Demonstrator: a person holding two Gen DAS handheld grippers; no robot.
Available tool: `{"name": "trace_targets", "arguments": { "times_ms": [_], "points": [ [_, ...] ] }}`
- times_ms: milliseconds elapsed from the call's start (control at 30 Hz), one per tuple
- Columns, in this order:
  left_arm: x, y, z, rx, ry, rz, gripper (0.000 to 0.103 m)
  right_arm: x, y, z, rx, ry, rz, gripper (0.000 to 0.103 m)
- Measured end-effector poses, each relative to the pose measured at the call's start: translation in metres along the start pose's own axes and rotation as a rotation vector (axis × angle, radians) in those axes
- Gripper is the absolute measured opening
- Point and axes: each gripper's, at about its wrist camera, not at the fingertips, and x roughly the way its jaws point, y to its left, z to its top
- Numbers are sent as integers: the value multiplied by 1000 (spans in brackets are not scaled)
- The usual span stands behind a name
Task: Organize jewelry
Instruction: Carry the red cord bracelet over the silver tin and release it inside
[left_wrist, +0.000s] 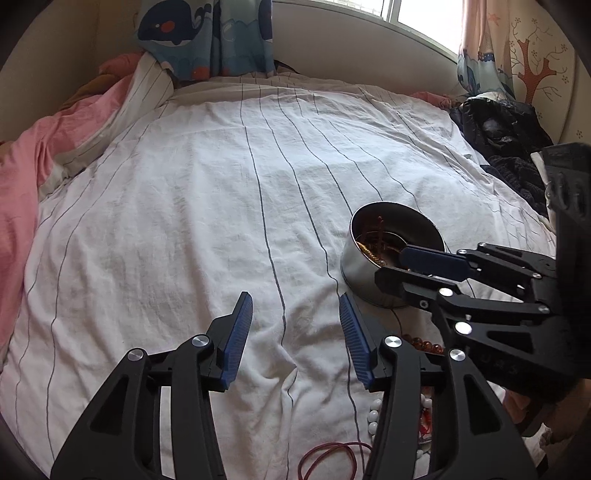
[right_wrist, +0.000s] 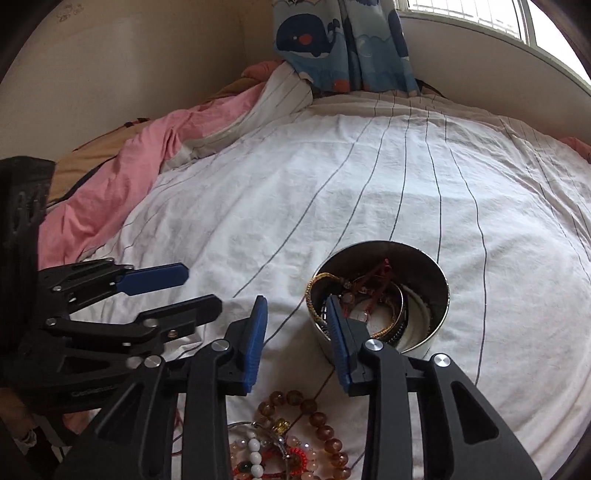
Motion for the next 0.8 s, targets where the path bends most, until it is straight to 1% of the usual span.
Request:
{"name": "trace_targets", "arguments": {
  "times_ms": [33,67,167,267,300,333,367,400,467,533,567,600,633,667,700,733,767,800],
  "points": [
    [0,2,0,-1,1,7,47,7,-6,1,19,18,-3,17],
    [1,3,0,3,0,14,47,9,-12,0,38,25,-3,14],
    [3,6,0,-8,1,9,47,7,-16,1,18,20,-49,14],
    [4,4,-1,-5,6,1,47,4,-34,0,124,15,37,14],
    [4,3,-2,1,7,1,47,4,-39,-1,144,17,33,21],
    [4,1,-2,7,7,0,47,2,-41,-2,138,14,3,26],
    [4,-1,-2,10,7,-1,47,1,-41,-2,130,15,-24,29],
    [3,-2,-2,13,6,-2,48,2,-40,-2,112,33,-70,27],
    [3,-5,-2,20,6,-3,49,3,-40,-4,84,50,-110,26],
    [3,-7,-2,26,8,-3,50,0,-41,-4,85,42,-99,26],
    [3,-7,-3,27,8,-3,50,-2,-40,-3,74,28,-80,26],
    [3,-7,-3,26,10,-4,51,-2,-38,-1,57,28,-80,27],
    [4,-7,-4,26,12,-5,51,3,-35,2,30,43,-99,27],
    [5,-7,-4,26,14,-6,51,10,-32,6,3,65,-116,30],
    [5,-7,-4,26,16,-6,51,22,-32,9,-20,109,-124,32],
    [5,-6,-4,25,17,-5,51,32,-32,12,-25,140,-90,32],
    [4,-5,-4,24,17,-4,51,40,-34,16,-7,167,-9,32],
    [3,-4,-3,21,16,-2,51,44,-36,21,6,185,37,32]
  ]
}}
